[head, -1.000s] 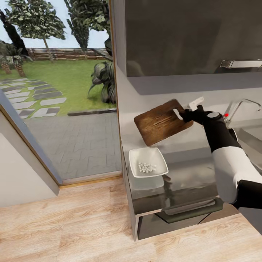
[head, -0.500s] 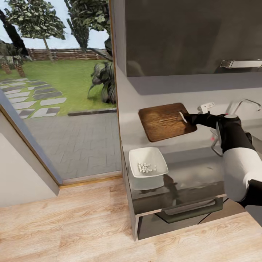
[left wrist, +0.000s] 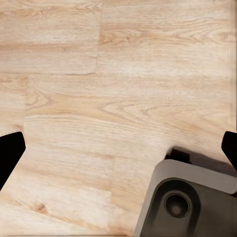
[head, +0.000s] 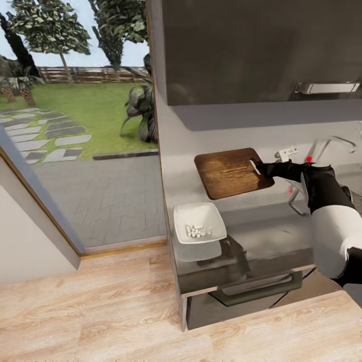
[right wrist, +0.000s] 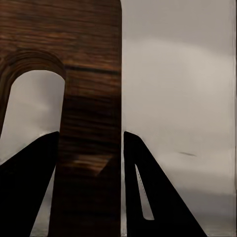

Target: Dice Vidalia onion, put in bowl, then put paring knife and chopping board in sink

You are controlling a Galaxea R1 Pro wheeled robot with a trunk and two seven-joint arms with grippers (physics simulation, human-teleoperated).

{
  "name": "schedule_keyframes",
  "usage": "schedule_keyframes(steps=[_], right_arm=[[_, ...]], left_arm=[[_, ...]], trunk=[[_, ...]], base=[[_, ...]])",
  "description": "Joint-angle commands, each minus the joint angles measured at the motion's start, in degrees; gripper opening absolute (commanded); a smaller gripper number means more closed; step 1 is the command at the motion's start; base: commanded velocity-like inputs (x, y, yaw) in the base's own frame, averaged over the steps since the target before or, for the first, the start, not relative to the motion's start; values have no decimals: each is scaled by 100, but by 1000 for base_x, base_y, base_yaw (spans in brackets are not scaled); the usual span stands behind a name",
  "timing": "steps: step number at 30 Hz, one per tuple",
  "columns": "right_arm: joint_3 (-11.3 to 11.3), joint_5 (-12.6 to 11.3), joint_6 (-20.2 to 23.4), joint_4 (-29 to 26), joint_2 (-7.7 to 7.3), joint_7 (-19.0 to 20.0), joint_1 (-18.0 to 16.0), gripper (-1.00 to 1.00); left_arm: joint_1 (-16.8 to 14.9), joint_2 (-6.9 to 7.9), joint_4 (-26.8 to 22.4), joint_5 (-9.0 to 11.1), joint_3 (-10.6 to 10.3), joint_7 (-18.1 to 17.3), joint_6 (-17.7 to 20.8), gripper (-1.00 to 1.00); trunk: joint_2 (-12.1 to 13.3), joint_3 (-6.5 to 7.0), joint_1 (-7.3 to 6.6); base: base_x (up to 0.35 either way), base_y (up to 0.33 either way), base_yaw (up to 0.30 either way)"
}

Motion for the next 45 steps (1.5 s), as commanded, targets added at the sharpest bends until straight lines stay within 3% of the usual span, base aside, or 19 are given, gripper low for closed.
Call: schedule_keyframes(steps=[1, 13, 24, 34, 45], right_arm=[[-24, 30, 22, 4, 1, 44, -5, -100], [-5, 38, 23, 136, 1, 36, -5, -100], [-7, 40, -12, 587, -5, 20, -5, -100], [-8, 40, -415, 1115, -70, -109, -6, -100], [-8, 40, -802, 1675, -78, -859, -5, -100]], left_arm=[[-12, -5, 26, 43, -49, 9, -38, 100], [-12, -6, 26, 43, -49, 9, -29, 100], [-12, -6, 26, 43, -49, 9, -29, 100], [-12, -6, 26, 43, -49, 9, -29, 100], [-12, 1, 26, 43, -46, 18, -29, 100]], trunk=[[-12, -11, 2], [-12, -11, 2], [-12, -11, 2], [-12, -11, 2], [-12, -11, 2]], base=[[-115, -273, 0], [-148, -283, 0], [-44, -313, 0], [-1, -316, 0], [0, -327, 0]])
